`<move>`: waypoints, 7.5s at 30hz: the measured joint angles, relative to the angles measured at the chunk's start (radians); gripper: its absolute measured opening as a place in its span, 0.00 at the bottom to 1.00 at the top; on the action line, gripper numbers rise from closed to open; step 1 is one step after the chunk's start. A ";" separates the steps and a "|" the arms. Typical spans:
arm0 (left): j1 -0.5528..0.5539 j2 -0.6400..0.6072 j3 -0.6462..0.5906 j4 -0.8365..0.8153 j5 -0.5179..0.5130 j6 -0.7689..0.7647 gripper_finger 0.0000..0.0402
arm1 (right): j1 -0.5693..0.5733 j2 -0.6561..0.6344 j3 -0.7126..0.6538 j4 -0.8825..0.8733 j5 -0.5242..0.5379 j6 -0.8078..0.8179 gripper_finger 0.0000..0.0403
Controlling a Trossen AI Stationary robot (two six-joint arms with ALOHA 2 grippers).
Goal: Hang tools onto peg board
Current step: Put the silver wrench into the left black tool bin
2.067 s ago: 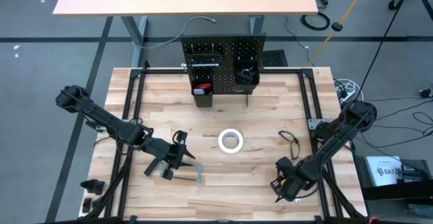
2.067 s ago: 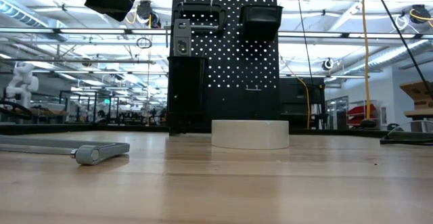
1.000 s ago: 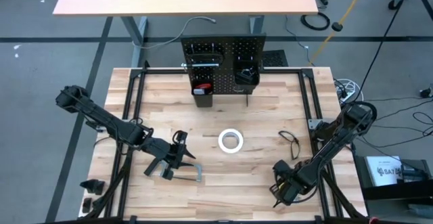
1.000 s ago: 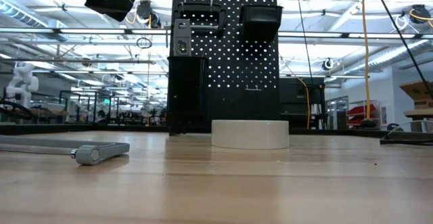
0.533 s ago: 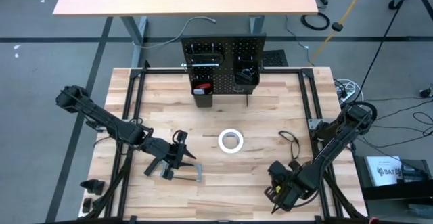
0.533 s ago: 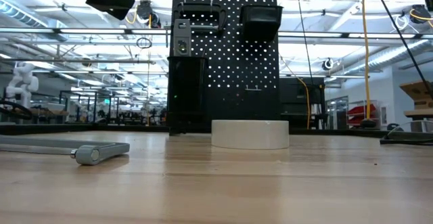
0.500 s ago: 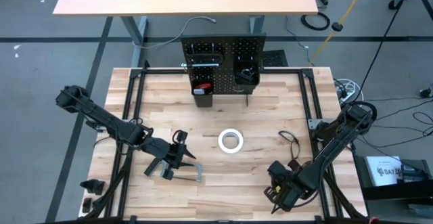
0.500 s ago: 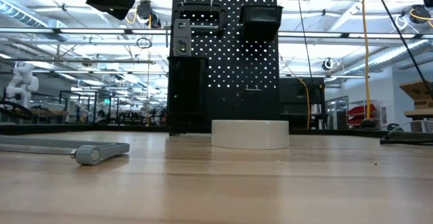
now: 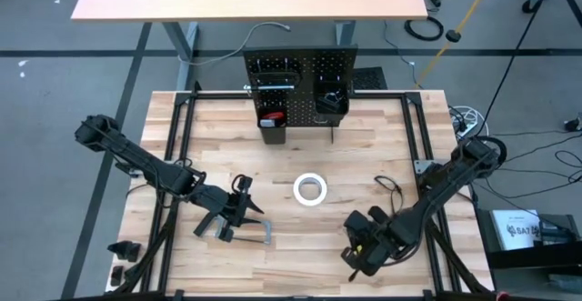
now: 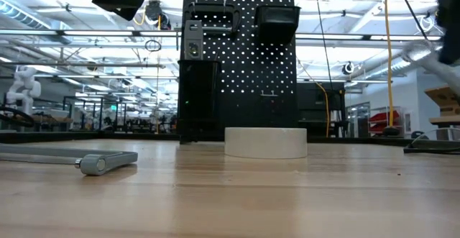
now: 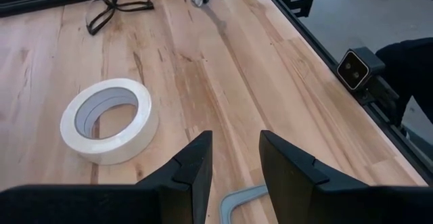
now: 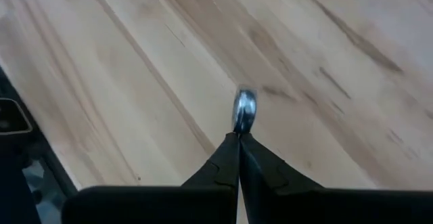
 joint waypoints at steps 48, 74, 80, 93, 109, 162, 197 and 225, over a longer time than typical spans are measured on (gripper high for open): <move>0.018 -0.207 -0.201 0.230 -0.189 0.049 0.32 | -0.297 0.099 0.066 0.207 0.012 -0.445 0.41; 0.040 -0.237 -0.249 0.274 -0.144 0.046 0.32 | -0.388 0.294 0.065 0.369 -0.089 -0.417 0.40; 0.040 -0.237 -0.249 0.274 -0.143 0.046 0.32 | -0.387 0.333 0.068 0.362 -0.086 -0.342 0.40; 0.040 -0.237 -0.249 0.268 -0.143 0.046 0.32 | -0.386 0.363 0.069 0.365 -0.076 -0.294 0.38; 0.040 -0.237 -0.249 0.258 -0.143 0.046 0.32 | -0.387 0.361 0.070 0.221 -0.082 -0.248 0.09; 0.040 -0.236 -0.249 0.260 -0.144 0.046 0.32 | -0.363 0.272 0.066 0.093 -0.098 -0.187 0.00; 0.040 -0.236 -0.249 0.257 -0.144 0.045 0.32 | -0.379 0.318 0.069 0.166 -0.061 -0.263 0.40; 0.040 -0.236 -0.249 0.252 -0.144 0.045 0.32 | -0.373 0.267 0.062 0.131 -0.043 -0.312 0.00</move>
